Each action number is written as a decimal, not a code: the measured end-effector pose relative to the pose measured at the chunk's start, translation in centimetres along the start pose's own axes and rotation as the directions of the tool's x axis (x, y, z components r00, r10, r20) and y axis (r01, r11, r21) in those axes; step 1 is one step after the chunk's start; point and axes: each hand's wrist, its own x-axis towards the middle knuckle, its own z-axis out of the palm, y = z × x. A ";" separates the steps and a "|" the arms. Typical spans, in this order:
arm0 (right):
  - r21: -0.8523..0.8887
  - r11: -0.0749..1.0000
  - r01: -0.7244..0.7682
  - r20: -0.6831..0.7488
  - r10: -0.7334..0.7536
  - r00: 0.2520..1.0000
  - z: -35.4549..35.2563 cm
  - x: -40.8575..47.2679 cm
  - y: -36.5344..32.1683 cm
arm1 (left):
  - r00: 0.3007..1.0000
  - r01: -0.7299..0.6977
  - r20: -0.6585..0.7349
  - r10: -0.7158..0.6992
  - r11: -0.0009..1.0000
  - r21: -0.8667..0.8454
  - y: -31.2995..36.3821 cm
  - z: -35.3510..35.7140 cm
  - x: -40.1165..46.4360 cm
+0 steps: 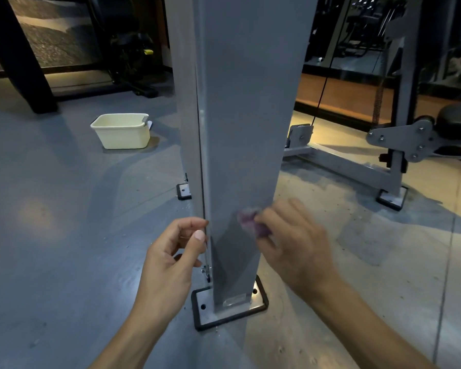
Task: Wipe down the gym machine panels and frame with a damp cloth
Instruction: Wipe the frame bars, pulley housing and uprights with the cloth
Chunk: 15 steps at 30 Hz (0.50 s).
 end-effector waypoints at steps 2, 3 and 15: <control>0.025 1.000 -0.014 -0.134 0.017 0.991 -2.3 3.3 -0.7 | 1.000 -0.005 -0.009 0.005 1.000 0.004 -0.1 0.2 0.3; 0.033 0.999 -0.007 -0.188 0.013 0.982 -3.2 4.8 -0.9 | 1.000 -0.006 -0.014 0.006 1.000 0.002 -0.1 0.3 0.4; 0.013 0.996 -0.092 0.220 0.087 0.972 2.8 -4.9 1.8 | 0.999 0.036 0.032 -0.038 0.998 0.054 -1.9 -0.2 -0.5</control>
